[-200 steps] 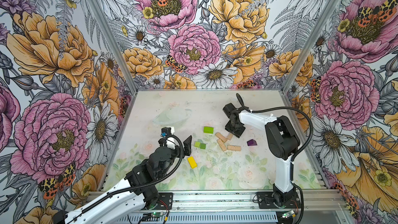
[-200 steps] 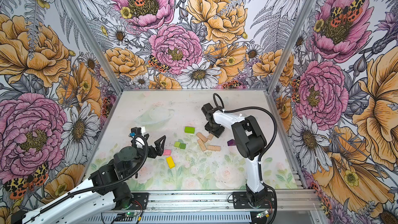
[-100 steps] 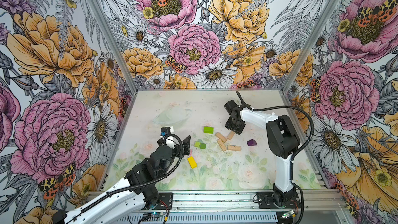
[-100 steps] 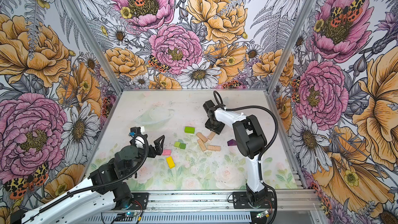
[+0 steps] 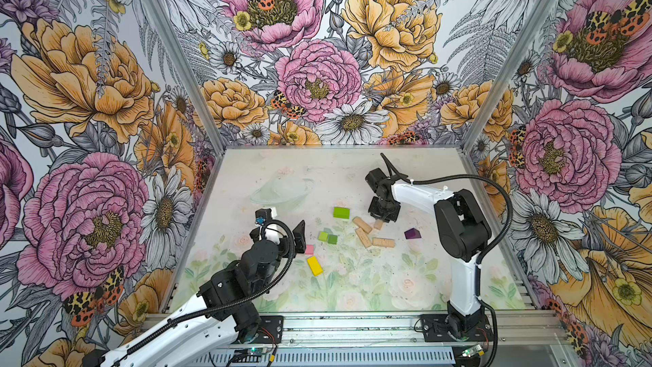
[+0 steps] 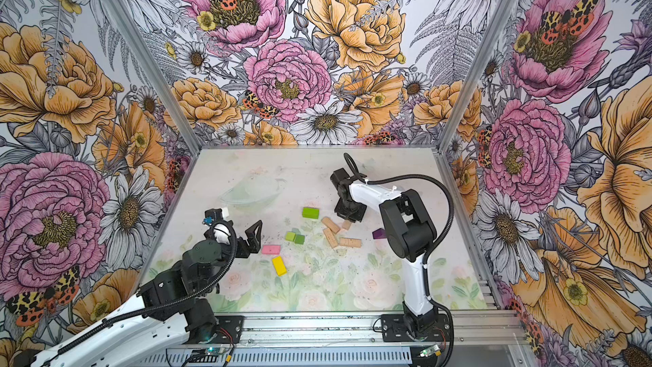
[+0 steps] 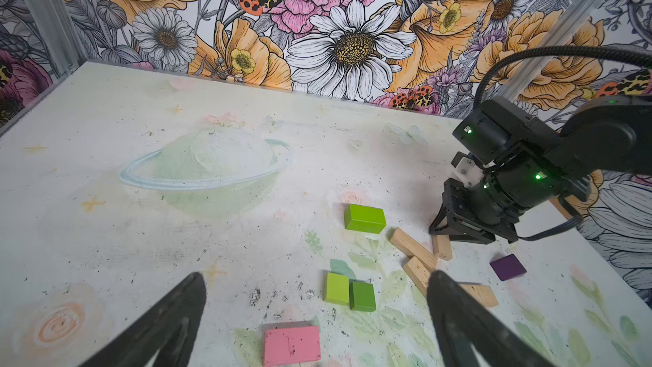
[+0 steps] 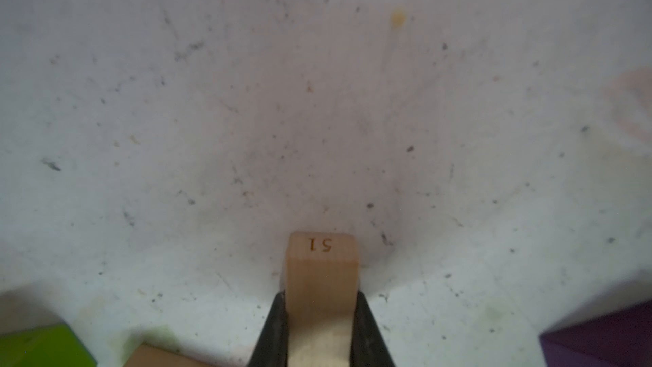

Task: Build the wood block tower
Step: 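Lift the wooden block and stand it upright farther from the robot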

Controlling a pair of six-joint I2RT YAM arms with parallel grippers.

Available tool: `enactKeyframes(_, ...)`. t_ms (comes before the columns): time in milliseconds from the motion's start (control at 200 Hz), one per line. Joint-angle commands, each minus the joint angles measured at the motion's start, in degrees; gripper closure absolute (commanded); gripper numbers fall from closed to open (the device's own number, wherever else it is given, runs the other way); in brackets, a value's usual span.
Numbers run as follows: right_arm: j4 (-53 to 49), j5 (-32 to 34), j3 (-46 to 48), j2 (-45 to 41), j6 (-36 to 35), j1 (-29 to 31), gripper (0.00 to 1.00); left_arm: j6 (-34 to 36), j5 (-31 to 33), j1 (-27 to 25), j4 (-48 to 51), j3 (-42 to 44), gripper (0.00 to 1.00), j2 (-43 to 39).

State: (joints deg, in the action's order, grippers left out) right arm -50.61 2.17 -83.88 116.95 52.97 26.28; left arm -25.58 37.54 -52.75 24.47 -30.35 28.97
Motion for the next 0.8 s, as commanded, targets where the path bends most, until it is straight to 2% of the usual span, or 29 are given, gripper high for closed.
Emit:
enactKeyframes(0,-0.84,0.46,-2.72,1.61,-5.46,-1.29,0.84,-1.56,0.87,-0.16,1.07,-1.56,0.01,-0.20)
enactKeyframes(275,-3.17,3.06,-9.03,2.97,-16.30,-4.45,0.83,-1.53,0.90,-0.14,-0.70,-2.65,0.01,3.70)
enactKeyframes(480,-5.26,4.77,-16.04,7.06,-24.36,-4.81,0.82,1.56,-4.67,-0.26,-6.89,-2.53,0.01,7.00)
enactKeyframes(796,-7.75,4.96,-22.04,12.34,-29.49,-5.21,0.78,4.35,-10.45,-0.76,-14.30,-2.00,0.01,8.48)
